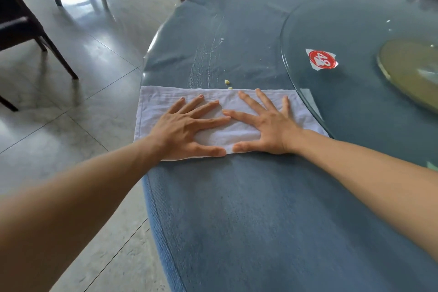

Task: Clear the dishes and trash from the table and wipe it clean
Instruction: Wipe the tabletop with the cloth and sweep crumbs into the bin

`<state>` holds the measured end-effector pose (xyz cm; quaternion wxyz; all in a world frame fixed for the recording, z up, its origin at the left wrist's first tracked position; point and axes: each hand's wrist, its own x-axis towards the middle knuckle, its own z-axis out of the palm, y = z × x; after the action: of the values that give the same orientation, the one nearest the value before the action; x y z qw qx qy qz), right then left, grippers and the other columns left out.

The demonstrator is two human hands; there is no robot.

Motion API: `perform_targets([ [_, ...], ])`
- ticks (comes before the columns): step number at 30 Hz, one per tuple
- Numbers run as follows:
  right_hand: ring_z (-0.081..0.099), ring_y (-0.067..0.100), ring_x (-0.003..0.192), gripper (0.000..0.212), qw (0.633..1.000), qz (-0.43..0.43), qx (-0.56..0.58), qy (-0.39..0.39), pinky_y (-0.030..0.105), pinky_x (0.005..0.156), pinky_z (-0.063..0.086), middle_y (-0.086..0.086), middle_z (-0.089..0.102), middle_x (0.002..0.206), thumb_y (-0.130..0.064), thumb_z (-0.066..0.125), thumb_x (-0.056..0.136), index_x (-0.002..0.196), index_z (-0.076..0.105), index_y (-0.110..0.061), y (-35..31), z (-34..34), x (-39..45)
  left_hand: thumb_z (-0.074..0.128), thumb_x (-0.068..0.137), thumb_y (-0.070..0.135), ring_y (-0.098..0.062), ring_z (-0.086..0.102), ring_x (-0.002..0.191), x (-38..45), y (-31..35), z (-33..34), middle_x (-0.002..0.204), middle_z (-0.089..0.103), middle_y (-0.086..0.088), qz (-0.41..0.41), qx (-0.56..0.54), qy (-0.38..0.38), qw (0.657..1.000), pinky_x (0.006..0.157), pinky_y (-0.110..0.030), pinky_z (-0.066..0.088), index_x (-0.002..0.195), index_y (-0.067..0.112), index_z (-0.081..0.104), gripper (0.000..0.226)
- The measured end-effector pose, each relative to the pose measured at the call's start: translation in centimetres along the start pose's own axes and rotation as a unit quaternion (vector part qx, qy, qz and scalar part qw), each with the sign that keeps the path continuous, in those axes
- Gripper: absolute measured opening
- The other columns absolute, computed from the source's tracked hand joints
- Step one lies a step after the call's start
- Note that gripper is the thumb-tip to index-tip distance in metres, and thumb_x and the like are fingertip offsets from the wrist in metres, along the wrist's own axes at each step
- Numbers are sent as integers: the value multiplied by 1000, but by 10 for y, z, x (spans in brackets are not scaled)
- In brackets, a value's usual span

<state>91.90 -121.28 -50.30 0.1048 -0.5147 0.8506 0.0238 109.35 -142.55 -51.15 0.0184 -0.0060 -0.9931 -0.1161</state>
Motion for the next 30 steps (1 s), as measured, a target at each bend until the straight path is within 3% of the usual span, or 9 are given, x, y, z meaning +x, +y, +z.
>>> perform_targets([
  [14, -26, 24, 157, 91, 997, 69, 22, 2, 84, 108, -13, -23, -24, 169, -111, 18, 55, 139, -6, -84, 14, -18, 66, 27, 74, 100, -11, -4, 158, 78, -75, -17, 169, 8, 21, 74, -13, -14, 997, 128, -48, 5, 146, 73, 8, 80],
  [30, -29, 23, 156, 90, 995, 86, 42, 0, 84, 107, -15, -23, -24, 169, -109, 26, 59, 140, -3, -83, 54, -35, 144, 30, 74, 100, -10, 1, 158, 161, -134, -20, 168, 12, 21, 98, -13, 5, 995, 128, -47, 6, 146, 73, 9, 79],
])
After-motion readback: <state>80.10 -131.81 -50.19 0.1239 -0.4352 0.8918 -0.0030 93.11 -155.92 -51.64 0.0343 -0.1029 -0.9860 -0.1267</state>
